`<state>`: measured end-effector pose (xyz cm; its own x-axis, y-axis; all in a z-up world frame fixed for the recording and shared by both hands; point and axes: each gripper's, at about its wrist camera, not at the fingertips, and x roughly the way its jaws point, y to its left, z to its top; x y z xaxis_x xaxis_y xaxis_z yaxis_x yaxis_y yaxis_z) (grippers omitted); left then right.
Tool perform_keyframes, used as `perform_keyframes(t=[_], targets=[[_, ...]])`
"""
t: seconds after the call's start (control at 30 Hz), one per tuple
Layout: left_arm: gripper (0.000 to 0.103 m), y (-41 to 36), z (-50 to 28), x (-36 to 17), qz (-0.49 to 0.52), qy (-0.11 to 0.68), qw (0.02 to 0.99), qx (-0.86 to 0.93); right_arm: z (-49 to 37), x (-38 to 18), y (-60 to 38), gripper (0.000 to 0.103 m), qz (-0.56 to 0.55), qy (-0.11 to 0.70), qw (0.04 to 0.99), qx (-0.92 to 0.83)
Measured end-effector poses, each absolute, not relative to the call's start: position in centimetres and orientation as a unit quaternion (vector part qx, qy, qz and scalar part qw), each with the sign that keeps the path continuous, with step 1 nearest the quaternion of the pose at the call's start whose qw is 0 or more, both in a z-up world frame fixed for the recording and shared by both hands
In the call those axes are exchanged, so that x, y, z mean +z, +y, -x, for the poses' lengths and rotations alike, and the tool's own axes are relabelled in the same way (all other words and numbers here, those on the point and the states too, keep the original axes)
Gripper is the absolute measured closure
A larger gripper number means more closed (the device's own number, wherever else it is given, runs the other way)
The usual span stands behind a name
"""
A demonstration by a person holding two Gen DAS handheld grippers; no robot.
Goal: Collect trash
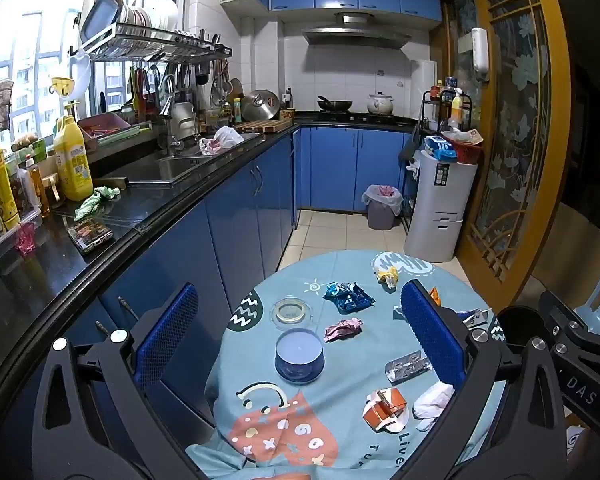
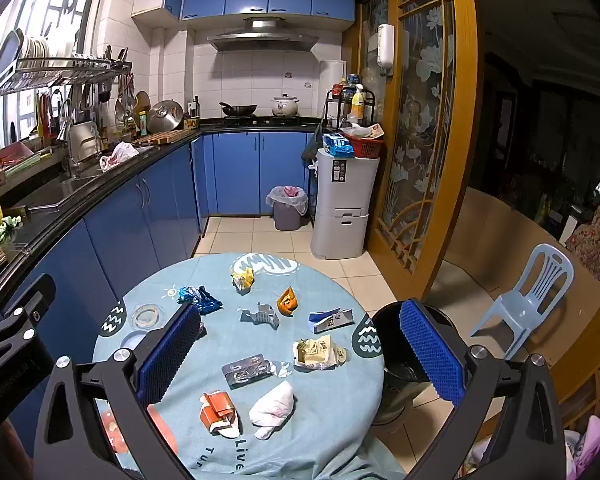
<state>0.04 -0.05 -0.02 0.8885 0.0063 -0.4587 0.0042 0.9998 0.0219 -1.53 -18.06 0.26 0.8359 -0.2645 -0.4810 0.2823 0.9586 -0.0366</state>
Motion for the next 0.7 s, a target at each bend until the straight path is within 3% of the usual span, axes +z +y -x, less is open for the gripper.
perform_keyframes(t=[0.7], targets=[[0.003, -0.03, -0.02, -0.02, -0.009, 0.237, 0.972, -0.001, 1.40, 0.14, -17.93, 0.006, -0.018, 0.251, 0.957, -0.142]])
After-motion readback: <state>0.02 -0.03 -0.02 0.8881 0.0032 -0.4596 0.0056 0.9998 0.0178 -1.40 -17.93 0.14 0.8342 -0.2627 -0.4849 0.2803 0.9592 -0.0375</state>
